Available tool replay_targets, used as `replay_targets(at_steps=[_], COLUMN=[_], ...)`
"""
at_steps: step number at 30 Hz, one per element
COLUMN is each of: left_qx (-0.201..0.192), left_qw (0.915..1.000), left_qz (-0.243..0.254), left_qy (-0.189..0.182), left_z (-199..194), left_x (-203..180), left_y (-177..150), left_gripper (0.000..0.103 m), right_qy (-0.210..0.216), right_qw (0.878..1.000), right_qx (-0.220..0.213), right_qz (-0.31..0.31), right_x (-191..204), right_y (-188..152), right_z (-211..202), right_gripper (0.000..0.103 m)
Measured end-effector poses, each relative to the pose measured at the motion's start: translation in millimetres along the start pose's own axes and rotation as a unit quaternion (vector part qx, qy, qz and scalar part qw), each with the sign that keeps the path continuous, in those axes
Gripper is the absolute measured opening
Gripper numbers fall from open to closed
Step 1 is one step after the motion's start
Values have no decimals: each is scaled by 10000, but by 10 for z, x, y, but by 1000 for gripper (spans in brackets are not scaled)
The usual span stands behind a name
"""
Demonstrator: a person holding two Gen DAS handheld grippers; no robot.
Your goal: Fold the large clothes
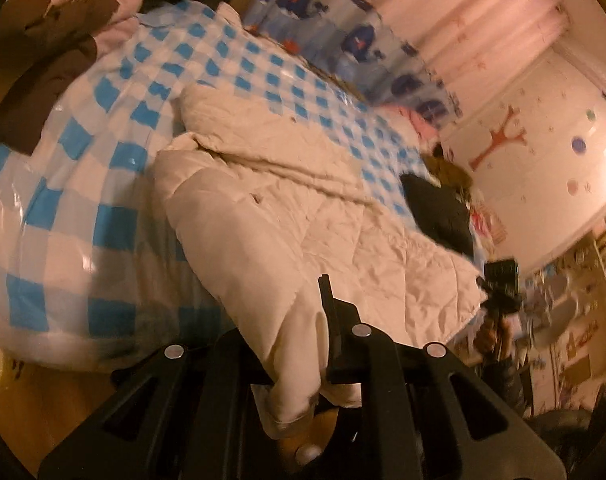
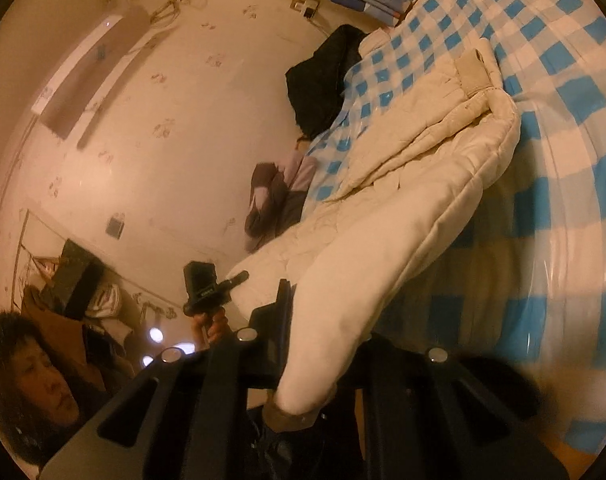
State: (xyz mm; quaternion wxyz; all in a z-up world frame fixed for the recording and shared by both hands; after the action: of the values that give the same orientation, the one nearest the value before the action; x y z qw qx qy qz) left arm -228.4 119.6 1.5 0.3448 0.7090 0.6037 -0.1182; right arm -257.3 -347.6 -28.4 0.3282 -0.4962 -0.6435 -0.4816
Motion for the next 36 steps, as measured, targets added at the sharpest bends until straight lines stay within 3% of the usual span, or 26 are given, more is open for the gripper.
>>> replay_targets(at_steps=[3, 5, 7, 8, 11, 13, 14, 15, 16, 17, 18, 19, 20, 22, 30, 32, 36], left_qx=[687, 1071, 1147, 1089, 1008, 976, 950, 873, 808, 771, 682, 603, 531, 359, -14, 60, 251], left_qw=[9976, 9937, 9912, 9902, 9885, 9881, 9880, 9882, 9883, 9874, 9882, 9894, 9908, 9944, 9992, 9991, 9958], left_qz=[-1, -301, -662, -860, -1097, -1163, -1185, -1222, -1232, -1238, -1262, -1213, -1136, -941, -154, -152, -618], left_qy=[119, 110, -52, -175, -270, -238, -278, -309, -382, -615, -546, -527, -506, -319, -374, -380, -628], left_z=[346, 622, 743, 768, 818, 849, 851, 852, 863, 871, 848, 821, 768, 618, -78, -94, 119], left_x=[267, 557, 794, 890, 1018, 1054, 1049, 1052, 1041, 984, 964, 912, 855, 710, 217, 228, 572], left_y=[-345, -590, -700, -735, -770, -791, -793, -778, -777, -799, -796, -789, -787, -748, -876, -972, -1211], left_gripper=[20, 31, 51, 55, 76, 79, 79, 75, 67, 48, 38, 19, 13, 10, 9, 9, 9], right_qy=[-237, -262, -99, -110, -165, -203, -252, -321, -297, -270, -289, -267, -198, -108, 352, 407, 665], right_qw=[9983, 9967, 9956, 9954, 9942, 9941, 9941, 9940, 9943, 9950, 9955, 9962, 9968, 9979, 9984, 9981, 9954], right_qx=[449, 591, 623, 617, 647, 636, 606, 567, 509, 434, 366, 258, 163, -14, -400, -416, -452], right_qz=[299, 495, 690, 731, 849, 853, 859, 882, 883, 857, 830, 788, 754, 636, 167, 203, 515], right_x=[-303, -475, -592, -633, -709, -741, -765, -788, -789, -778, -758, -723, -684, -569, -33, -50, -317], right_y=[-296, -407, -481, -492, -490, -483, -475, -479, -470, -473, -490, -503, -506, -516, -779, -863, -938], right_z=[137, 199, 238, 229, 255, 289, 293, 301, 320, 322, 331, 322, 304, 248, -2, 11, 77], right_gripper=[19, 30, 53, 56, 57, 55, 48, 29, 20, 20, 17, 16, 15, 15, 15, 15, 15])
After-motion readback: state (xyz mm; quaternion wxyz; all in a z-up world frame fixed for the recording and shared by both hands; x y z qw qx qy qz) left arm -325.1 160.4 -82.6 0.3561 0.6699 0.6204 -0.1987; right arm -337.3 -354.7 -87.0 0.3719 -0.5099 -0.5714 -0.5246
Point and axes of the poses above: each gripper's, at about its wrist camera, not at the fingertips, and z roughly the way its jaws point, x to its left, y to its top, the point moved 9 cm from there along z, roughly the way its jaws point, and after that the axes turned 13 degrees about x, right-handed, at the moved point
